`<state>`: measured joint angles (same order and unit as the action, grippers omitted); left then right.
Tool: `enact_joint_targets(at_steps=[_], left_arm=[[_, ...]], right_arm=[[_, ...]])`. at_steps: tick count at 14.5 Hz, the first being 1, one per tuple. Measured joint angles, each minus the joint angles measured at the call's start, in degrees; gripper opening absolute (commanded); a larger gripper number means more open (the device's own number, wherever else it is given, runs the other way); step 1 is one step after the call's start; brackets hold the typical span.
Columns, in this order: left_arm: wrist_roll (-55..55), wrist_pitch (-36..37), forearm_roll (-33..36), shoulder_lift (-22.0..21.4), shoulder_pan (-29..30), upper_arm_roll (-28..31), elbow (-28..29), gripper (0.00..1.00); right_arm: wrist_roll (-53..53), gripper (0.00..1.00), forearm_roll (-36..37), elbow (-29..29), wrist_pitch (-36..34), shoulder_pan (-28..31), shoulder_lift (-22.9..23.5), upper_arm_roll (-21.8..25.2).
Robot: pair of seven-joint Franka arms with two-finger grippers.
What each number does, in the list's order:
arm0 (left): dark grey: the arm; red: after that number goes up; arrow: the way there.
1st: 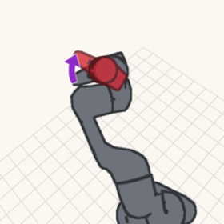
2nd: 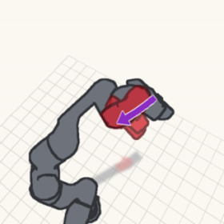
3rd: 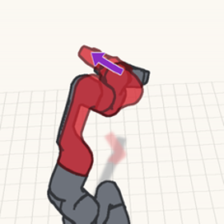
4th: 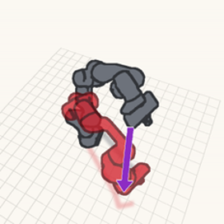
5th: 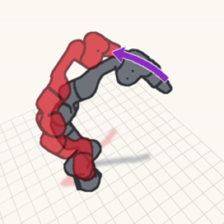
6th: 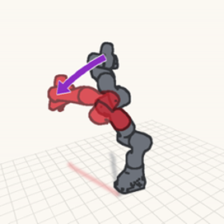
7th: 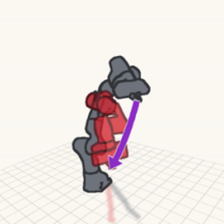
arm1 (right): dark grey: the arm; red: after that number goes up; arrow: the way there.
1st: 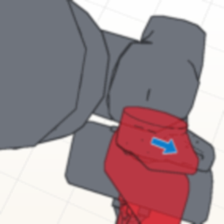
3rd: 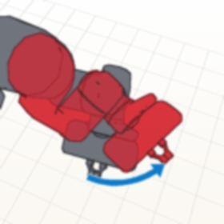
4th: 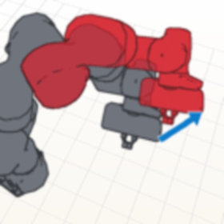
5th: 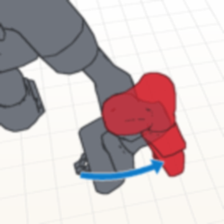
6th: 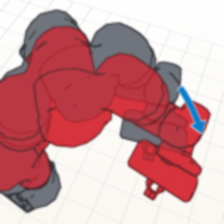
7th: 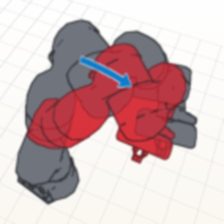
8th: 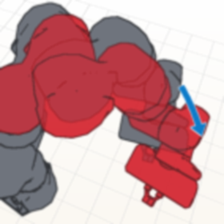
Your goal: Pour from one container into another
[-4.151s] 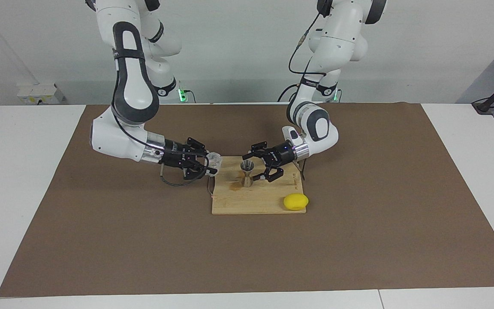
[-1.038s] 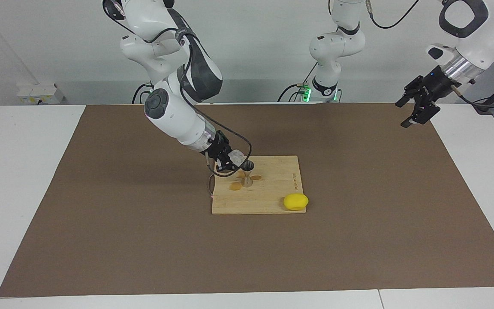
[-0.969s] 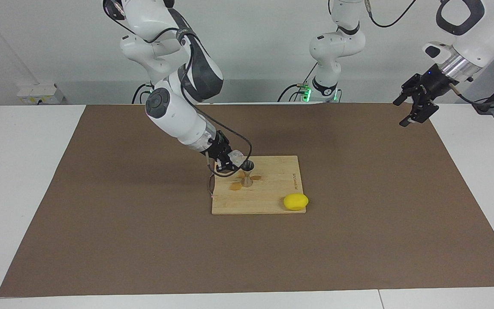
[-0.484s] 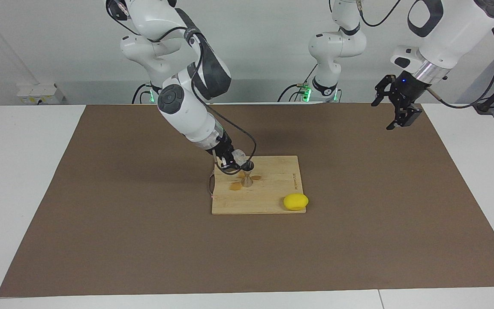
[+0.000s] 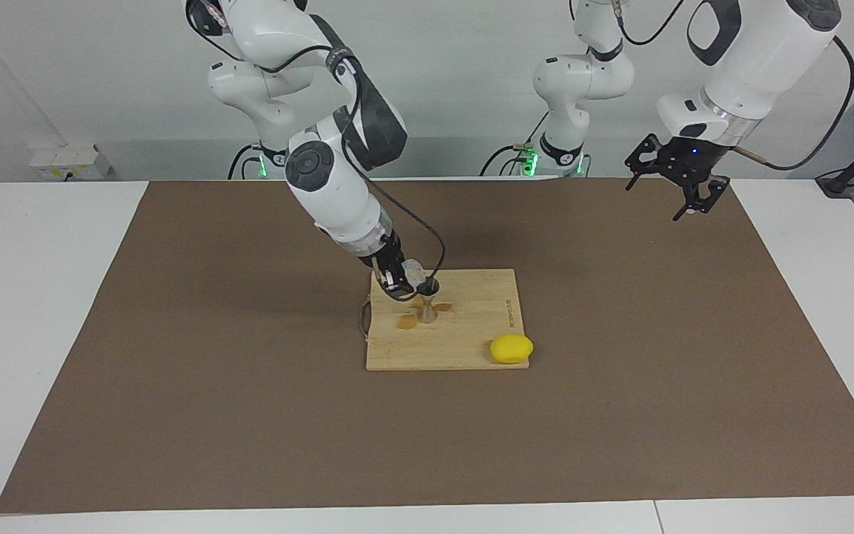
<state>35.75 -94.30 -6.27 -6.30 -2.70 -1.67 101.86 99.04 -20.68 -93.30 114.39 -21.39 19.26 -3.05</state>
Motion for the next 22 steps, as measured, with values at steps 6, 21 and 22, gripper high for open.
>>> enact_joint_targets(at_steps=[6, 21, 22], left_arm=[[-9.7, 0.0, 0.4, 0.0, 0.3, 0.7, 0.2, 1.00], [-12.7, 0.5, 0.5, -0.2, 8.3, 1.5, 0.2, 1.00], [-14.4, 0.4, 0.6, -0.3, 9.0, 1.5, 0.2, 1.00]], right_arm=[[0.9, 0.00, 2.7, 1.1, -2.0, -0.7, 0.2, 0.0], [3.8, 0.00, 6.2, 3.5, -2.8, -2.0, 1.2, 0.0], [3.8, 0.00, 6.2, 3.6, -2.8, -2.2, 1.3, 0.0]])
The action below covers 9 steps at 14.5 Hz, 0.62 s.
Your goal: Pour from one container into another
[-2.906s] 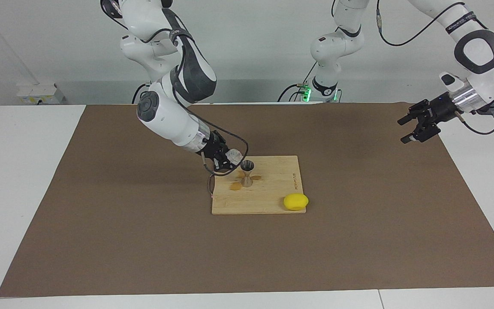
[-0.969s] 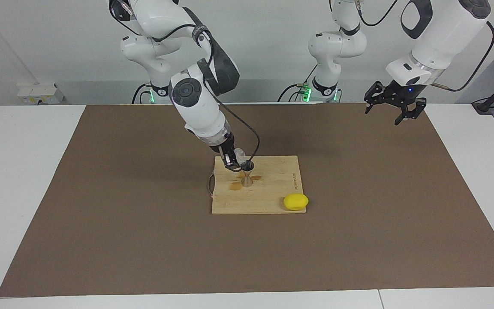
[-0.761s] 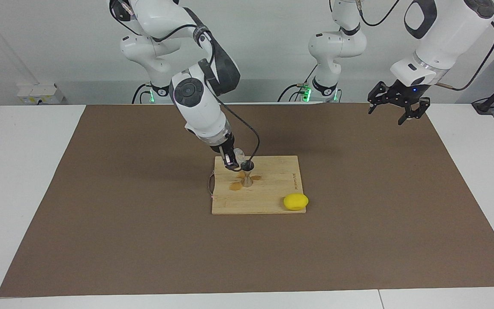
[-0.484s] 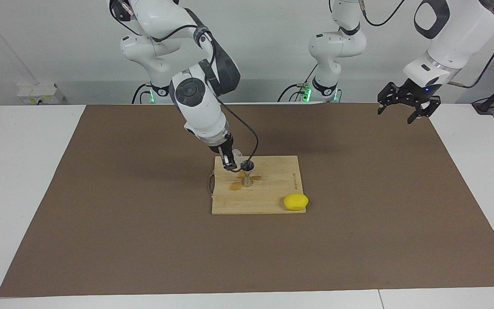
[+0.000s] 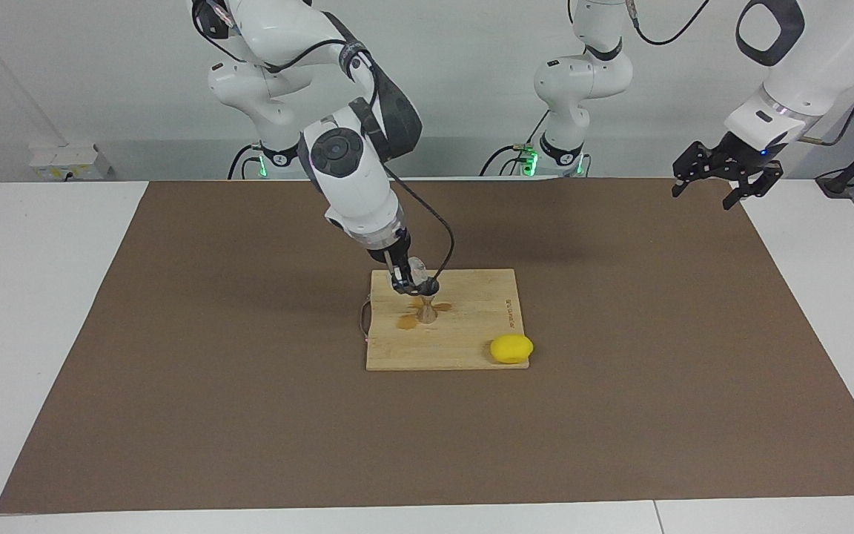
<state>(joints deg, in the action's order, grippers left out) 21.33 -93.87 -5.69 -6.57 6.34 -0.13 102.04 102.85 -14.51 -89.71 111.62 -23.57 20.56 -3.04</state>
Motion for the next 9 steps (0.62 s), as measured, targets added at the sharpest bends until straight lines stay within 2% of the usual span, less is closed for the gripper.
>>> enact_joint_targets(at_steps=[5, 9], left_arm=[[-7.2, -0.9, 4.3, 0.3, -2.2, -1.0, -0.4, 1.00], [-9.5, -0.9, 4.5, 4.8, -3.4, -0.9, -5.1, 1.00]], right_arm=[[0.0, 0.00, 0.5, 0.3, 0.0, -0.3, 0.4, 0.0], [0.0, 0.00, 1.9, 0.4, 0.0, -0.3, 0.4, 0.0]])
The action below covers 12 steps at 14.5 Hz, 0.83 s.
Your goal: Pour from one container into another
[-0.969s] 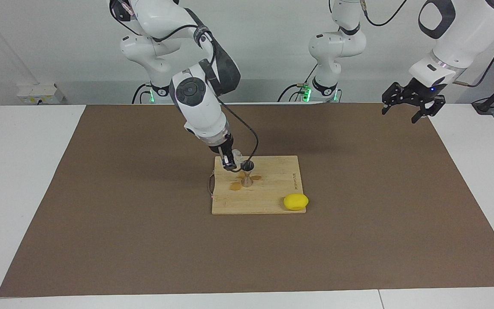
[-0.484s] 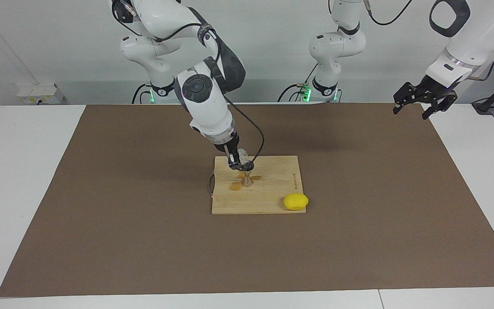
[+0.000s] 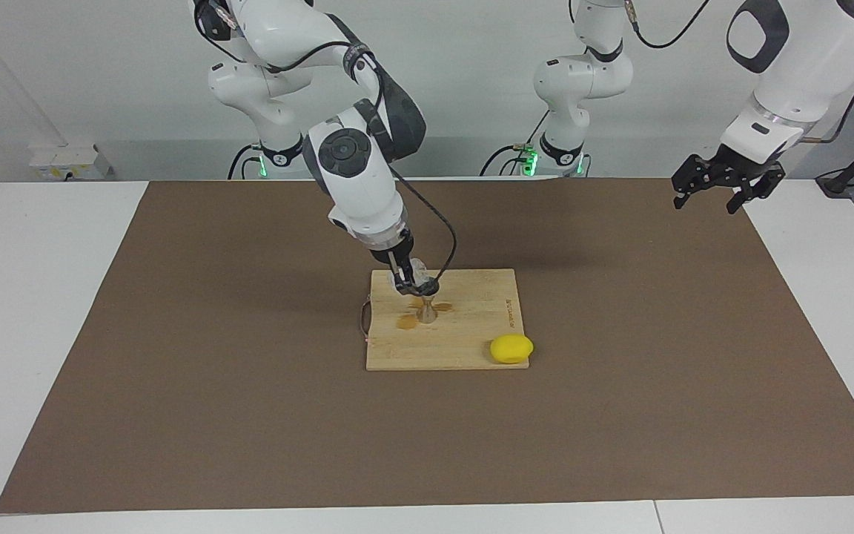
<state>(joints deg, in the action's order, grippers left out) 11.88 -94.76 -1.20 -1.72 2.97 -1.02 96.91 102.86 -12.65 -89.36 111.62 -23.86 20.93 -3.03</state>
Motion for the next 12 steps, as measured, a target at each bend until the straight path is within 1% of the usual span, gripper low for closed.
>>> enact_joint_targets(at_steps=[2, 4, 5, 9, 12], left_arm=[[-2.7, 0.0, 0.0, 2.3, -2.7, 2.3, -1.8, 1.00], [-4.9, 0.0, 0.1, 3.1, -6.3, 5.5, -2.5, 1.00], [-5.5, 0.1, 0.1, 3.1, -7.1, 6.2, -2.6, 1.00], [-7.6, 0.1, 0.2, 2.9, -7.0, 6.6, -3.3, 1.00], [-9.1, 0.1, 0.2, 2.9, -6.5, 5.8, -3.4, 1.00]], right_arm=[[0.0, 0.00, 0.4, 0.0, 0.0, 0.0, 0.0, 0.0], [0.0, 0.00, 0.8, 0.0, 0.0, -0.1, 0.0, 0.0], [0.0, 0.00, 1.0, 0.0, 0.0, -0.1, 0.0, 0.0], [0.1, 0.00, 1.7, 0.2, 0.0, -0.7, 0.0, 0.0], [0.1, 0.00, 2.2, 0.2, -0.3, -0.8, 0.0, 0.0]])
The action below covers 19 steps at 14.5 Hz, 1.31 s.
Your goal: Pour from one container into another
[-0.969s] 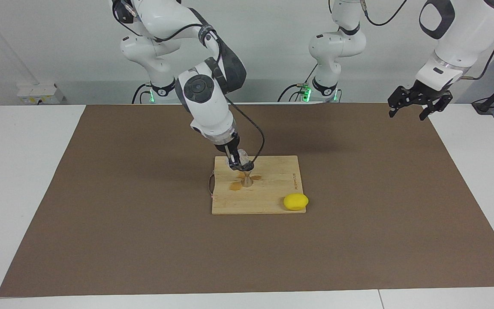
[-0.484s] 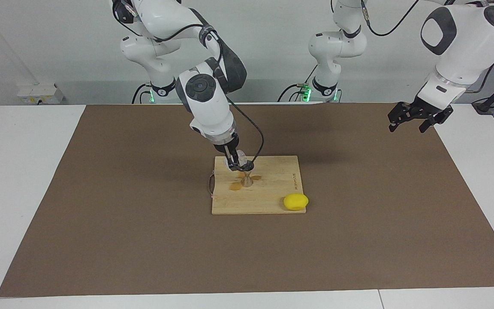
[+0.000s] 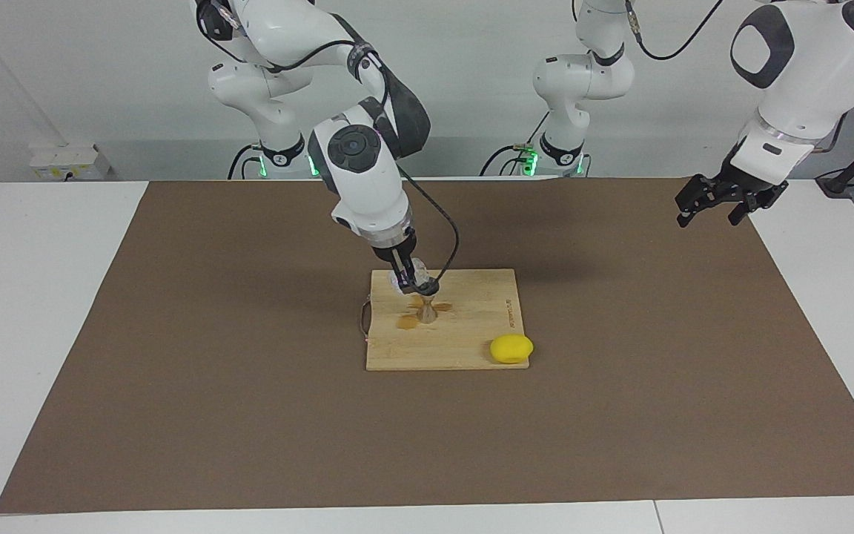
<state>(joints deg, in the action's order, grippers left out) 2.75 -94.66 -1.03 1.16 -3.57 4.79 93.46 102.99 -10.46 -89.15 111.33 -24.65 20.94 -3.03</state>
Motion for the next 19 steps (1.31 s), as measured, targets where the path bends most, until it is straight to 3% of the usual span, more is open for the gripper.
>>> enact_joint_targets(at_steps=[19], left_arm=[[-1.0, 0.0, 0.0, -0.4, 3.1, -1.7, -0.1, 1.00]], right_arm=[[0.0, 0.00, 3.1, 0.2, -1.3, -1.2, 0.0, 0.0]])
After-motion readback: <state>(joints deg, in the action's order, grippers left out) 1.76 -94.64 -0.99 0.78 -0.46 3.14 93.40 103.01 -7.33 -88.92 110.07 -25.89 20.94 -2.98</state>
